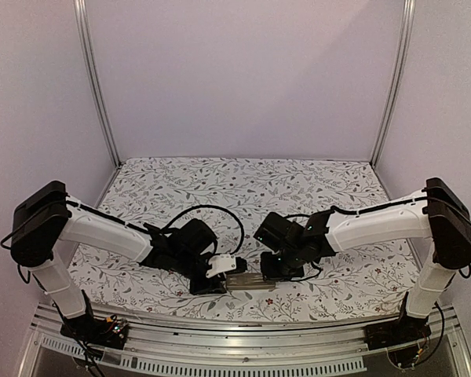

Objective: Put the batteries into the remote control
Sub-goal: Press the battery cover on the remote control.

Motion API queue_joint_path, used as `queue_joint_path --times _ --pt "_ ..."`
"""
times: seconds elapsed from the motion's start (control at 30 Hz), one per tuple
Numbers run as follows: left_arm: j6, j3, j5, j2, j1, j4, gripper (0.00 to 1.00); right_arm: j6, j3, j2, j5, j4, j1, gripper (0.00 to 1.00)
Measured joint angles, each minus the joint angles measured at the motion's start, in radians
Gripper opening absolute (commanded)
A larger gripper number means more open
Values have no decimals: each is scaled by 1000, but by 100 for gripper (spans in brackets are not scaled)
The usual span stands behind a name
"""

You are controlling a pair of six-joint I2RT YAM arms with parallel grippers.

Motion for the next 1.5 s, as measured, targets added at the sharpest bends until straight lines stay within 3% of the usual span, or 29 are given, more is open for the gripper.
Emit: queue_joint_path --times 0.47,0.67,1.5 --pt "-1 8 0 0 0 -14 37 3 -1 19 2 8 2 1" --pt "-1 10 0 0 0 -17 37 2 38 41 47 -42 21 8" --pt "-1 11 18 0 0 -23 37 -32 210 148 190 -240 73 20"
